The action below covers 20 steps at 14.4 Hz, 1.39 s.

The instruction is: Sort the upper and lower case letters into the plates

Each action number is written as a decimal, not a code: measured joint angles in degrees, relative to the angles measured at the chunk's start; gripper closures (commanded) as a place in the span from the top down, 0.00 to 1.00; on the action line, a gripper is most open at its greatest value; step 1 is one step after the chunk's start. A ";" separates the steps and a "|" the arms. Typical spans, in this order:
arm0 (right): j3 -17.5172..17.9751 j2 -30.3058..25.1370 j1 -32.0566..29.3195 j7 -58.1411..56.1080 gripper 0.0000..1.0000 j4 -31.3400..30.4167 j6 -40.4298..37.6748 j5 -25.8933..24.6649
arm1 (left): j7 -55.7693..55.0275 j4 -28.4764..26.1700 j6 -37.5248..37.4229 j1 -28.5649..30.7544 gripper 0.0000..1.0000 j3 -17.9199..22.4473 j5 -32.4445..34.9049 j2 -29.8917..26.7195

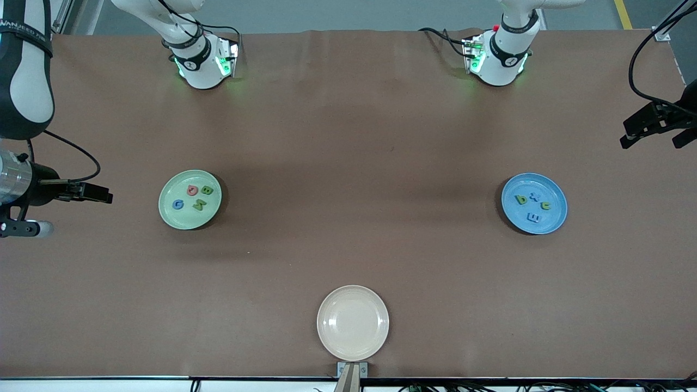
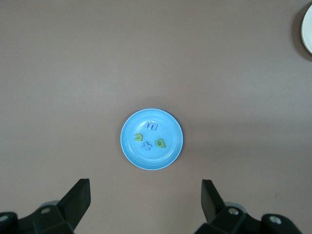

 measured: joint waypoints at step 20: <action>0.16 -4.19 -1.32 -0.17 1.00 1.53 -3.26 0.06 | -5.56 0.23 -1.02 -0.10 1.00 -1.76 -0.24 -0.02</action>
